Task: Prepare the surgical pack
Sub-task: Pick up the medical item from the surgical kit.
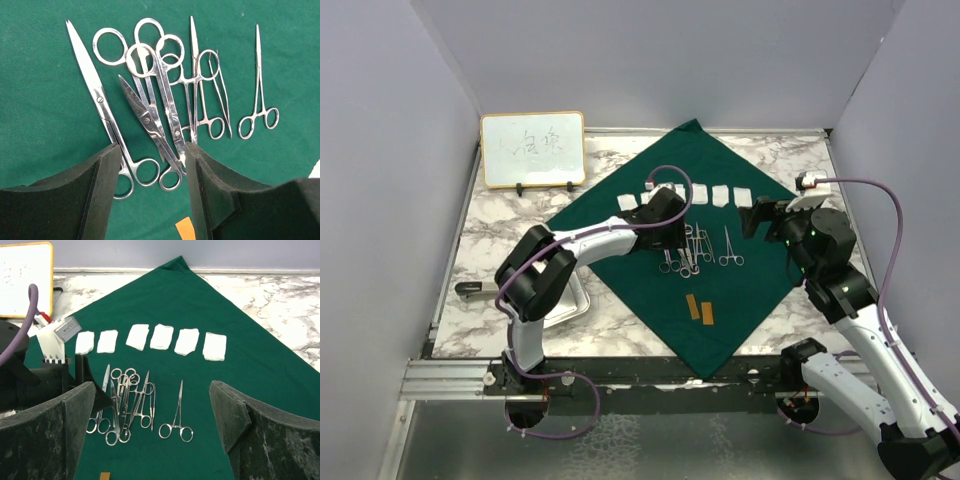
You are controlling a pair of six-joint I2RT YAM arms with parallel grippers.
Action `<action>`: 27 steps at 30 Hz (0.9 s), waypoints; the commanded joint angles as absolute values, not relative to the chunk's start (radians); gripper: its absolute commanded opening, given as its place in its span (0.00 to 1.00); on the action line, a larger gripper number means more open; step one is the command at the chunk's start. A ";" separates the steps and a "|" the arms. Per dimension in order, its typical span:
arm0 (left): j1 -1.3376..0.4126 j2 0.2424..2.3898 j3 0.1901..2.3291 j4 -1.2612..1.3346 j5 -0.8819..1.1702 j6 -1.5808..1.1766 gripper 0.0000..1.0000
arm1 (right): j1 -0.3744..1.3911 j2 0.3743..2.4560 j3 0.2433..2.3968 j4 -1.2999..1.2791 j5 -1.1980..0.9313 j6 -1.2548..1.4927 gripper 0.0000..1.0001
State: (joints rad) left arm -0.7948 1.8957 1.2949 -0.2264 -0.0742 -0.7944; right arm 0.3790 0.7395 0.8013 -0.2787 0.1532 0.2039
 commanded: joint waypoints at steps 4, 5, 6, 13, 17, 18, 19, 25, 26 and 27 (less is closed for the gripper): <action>-0.836 1.837 1.257 -0.248 -0.127 -0.839 0.55 | 0.386 0.730 0.791 -0.246 0.129 0.199 0.99; -0.845 1.823 1.242 -0.254 -0.126 -0.835 0.55 | 0.386 0.731 0.792 -0.249 0.129 0.199 0.99; -0.848 1.811 1.234 -0.269 -0.129 -0.829 0.55 | 0.386 0.730 0.794 -0.252 0.130 0.200 0.99; -0.844 1.852 1.337 -0.357 -0.210 -0.765 0.56 | 0.386 0.729 0.794 -0.251 0.134 0.200 0.99; -0.844 1.961 1.466 -0.429 -0.213 -0.761 0.55 | 0.386 0.724 0.795 -0.259 0.138 0.202 0.99; -0.845 1.980 1.493 -0.441 -0.221 -0.764 0.54 | 0.385 0.721 0.793 -0.258 0.138 0.203 0.99; -0.844 1.998 1.516 -0.450 -0.230 -0.766 0.54 | 0.385 0.717 0.791 -0.257 0.138 0.203 0.99; -0.844 2.114 1.671 -0.574 -0.287 -0.809 0.50 | 0.386 0.709 0.786 -0.253 0.134 0.206 0.99; -0.844 2.124 1.682 -0.587 -0.297 -0.823 0.50 | 0.385 0.708 0.786 -0.253 0.135 0.206 0.99; -0.844 2.129 1.683 -0.595 -0.307 -0.833 0.50 | 0.386 0.707 0.786 -0.253 0.135 0.206 0.99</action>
State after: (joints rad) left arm -0.8425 2.0979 1.6360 -0.4847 -0.2340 -0.7891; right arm 0.3790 0.7193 0.7959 -0.2760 0.1425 0.2047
